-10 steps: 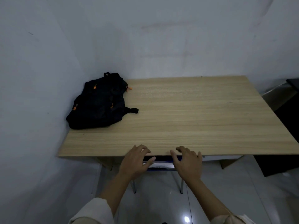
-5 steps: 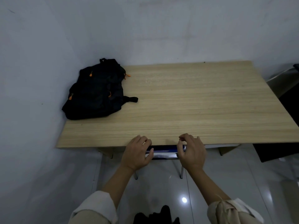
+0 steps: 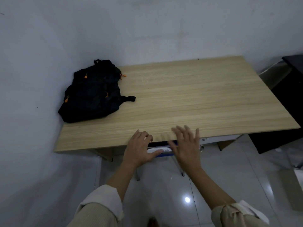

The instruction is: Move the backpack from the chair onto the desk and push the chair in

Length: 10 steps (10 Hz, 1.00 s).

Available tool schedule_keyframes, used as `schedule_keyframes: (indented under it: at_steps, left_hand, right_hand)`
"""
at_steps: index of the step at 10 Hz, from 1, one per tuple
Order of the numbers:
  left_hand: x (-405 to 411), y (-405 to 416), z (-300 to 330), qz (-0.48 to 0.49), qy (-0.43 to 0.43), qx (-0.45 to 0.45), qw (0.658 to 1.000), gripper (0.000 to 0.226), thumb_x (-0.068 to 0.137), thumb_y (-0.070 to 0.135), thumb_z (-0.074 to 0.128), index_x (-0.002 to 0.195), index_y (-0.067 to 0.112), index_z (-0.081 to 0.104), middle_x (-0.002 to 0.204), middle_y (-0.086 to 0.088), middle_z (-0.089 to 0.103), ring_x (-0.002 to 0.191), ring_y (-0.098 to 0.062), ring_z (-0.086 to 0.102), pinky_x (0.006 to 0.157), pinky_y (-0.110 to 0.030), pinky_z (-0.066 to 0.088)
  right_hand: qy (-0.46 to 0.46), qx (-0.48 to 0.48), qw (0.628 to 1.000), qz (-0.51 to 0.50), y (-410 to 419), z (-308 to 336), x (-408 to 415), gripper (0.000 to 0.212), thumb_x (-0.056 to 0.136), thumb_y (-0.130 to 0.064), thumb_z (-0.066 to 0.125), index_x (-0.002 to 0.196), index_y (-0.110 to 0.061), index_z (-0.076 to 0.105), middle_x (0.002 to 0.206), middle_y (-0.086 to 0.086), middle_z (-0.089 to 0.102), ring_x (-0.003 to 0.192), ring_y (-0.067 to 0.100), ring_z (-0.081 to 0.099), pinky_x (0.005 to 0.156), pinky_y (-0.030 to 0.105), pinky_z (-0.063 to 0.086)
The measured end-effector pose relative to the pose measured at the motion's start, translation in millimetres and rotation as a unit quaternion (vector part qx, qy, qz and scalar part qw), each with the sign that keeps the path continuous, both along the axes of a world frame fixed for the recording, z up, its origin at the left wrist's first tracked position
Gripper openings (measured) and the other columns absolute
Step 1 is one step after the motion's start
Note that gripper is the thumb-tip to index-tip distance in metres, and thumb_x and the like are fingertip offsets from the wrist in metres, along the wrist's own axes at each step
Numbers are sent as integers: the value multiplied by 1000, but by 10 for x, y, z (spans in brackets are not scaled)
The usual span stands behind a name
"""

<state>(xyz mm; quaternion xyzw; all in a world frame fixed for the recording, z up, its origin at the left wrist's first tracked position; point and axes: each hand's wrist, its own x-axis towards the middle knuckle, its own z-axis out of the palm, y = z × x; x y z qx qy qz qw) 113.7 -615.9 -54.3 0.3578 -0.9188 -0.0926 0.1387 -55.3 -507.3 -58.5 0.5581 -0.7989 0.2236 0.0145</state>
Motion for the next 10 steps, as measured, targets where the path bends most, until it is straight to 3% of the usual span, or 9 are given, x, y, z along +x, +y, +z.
schedule_keyframes:
  at_steps: [2, 3, 4, 5, 6, 7, 8, 9, 10]
  left_hand:
    - [5, -19, -25, -28, 4, 4, 1000, 73, 70, 80, 47, 100, 16, 61, 101, -2, 61, 98, -19, 57, 114, -43, 29]
    - [-2, -19, -65, -53, -18, -7, 998, 72, 76, 76, 43, 115, 17, 57, 119, -6, 60, 118, -24, 51, 116, -49, 22]
    - [-36, 38, -79, -85, -65, -36, 994, 73, 89, 68, 21, 132, 14, 44, 139, -11, 50, 137, -29, 35, 115, -51, 13]
    - [-65, 293, -95, -72, -86, -44, 993, 65, 98, 51, 5, 143, 10, 29, 151, -12, 35, 143, -27, 23, 115, -47, 9]
    - [-50, 641, -134, -2, -75, -62, 995, 57, 97, 38, 23, 147, 11, 16, 156, -11, 18, 144, -29, 15, 115, -49, 4]
    - [21, 886, -157, 15, -93, -51, 994, 72, 89, 25, 47, 148, 12, 8, 157, -14, 13, 145, -30, 4, 114, -51, 6]
    - [139, 1088, -140, 24, -93, -16, 995, 84, 82, 11, 55, 149, 14, 5, 158, -14, 8, 144, -29, -2, 116, -53, 7]
    - [320, 1405, -179, 38, -97, 34, 994, 87, 82, 13, 59, 148, 19, 2, 156, -11, -4, 144, -28, -7, 119, -52, 9]
    - [423, 1793, -162, 82, -103, 124, 984, 82, 92, 21, 50, 146, 24, -11, 151, -5, -26, 142, -23, -19, 120, -50, 4]
  right_hand:
    - [24, 43, 998, 45, 258, -123, 342, 51, 97, -41, 36, 146, -26, 32, 156, 0, 28, 146, 26, 16, 117, 54, 10]
    - [51, 97, 990, 93, 272, -103, 246, 74, 88, -42, 50, 150, -27, 14, 160, 2, 14, 147, 29, 7, 117, 53, 3]
    - [62, 124, 985, 103, 274, -82, 236, 85, 81, -32, 57, 151, -26, 8, 159, 5, 16, 147, 32, 6, 117, 53, 0]
    - [77, 133, 983, 104, 287, -81, 213, 90, 77, -29, 61, 151, -25, 9, 158, 7, 22, 146, 34, 9, 116, 54, 0]
    - [73, 146, 980, 114, 314, -73, 187, 95, 72, -29, 67, 150, -24, 13, 155, 10, 28, 144, 35, 11, 114, 54, 2]
    - [75, 143, 980, 119, 310, -68, 169, 98, 71, -28, 68, 150, -24, 11, 158, 12, 20, 144, 35, 1, 113, 55, -2]
    - [63, 132, 982, 119, 446, -31, 183, 98, 75, -28, 65, 151, -26, 3, 160, 12, 4, 143, 33, -12, 114, 53, -8]
    - [29, 124, 986, 109, 780, -102, 232, 97, 76, -28, 63, 151, -28, 2, 159, 8, -7, 143, 32, -16, 116, 54, -9]
    - [-60, 129, 987, 72, 1162, -108, 267, 97, 79, -31, 59, 149, -31, -7, 157, 5, -17, 143, 32, -22, 116, 57, -6]
